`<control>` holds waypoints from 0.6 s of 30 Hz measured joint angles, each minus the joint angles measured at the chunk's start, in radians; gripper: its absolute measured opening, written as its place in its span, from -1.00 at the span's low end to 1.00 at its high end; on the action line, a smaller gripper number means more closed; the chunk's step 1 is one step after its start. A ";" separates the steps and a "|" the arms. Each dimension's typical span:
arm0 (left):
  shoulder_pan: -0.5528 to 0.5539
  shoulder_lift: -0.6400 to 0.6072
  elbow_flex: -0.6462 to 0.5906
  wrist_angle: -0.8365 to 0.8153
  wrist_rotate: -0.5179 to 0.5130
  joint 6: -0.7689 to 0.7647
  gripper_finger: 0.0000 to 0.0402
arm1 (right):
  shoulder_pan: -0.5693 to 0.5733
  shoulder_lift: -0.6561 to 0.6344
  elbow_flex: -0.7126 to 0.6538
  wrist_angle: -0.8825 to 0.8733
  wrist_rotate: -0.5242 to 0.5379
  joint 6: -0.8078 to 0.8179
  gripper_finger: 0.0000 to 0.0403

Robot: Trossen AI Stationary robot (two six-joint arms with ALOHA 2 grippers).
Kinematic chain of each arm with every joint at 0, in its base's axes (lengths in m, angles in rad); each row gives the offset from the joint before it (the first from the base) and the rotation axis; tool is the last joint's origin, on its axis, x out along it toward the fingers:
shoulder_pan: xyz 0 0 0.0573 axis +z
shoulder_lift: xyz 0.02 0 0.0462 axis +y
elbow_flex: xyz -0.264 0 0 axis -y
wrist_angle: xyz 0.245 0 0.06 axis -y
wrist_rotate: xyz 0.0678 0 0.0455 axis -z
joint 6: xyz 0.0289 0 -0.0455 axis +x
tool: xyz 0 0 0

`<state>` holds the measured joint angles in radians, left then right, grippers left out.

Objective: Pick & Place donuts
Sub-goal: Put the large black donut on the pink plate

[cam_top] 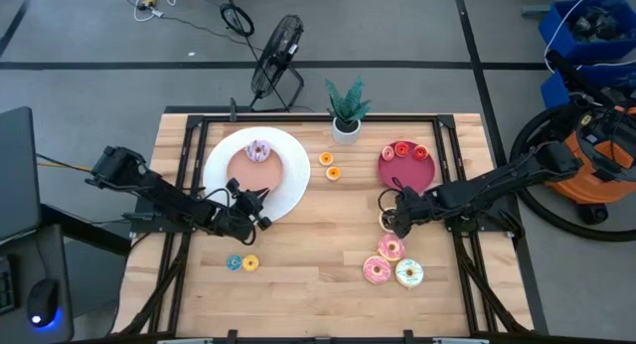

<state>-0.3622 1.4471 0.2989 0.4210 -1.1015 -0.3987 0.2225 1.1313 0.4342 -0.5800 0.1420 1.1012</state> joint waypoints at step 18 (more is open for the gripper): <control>0.000 0.000 0.000 0.090 0.051 0.042 -0.85 | -0.060 0.123 0.008 0.521 -0.006 -0.380 -0.85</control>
<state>-0.3618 1.4471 0.2993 0.5108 -1.0506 -0.3563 0.1628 1.2541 0.4419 -0.0589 0.1357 0.7216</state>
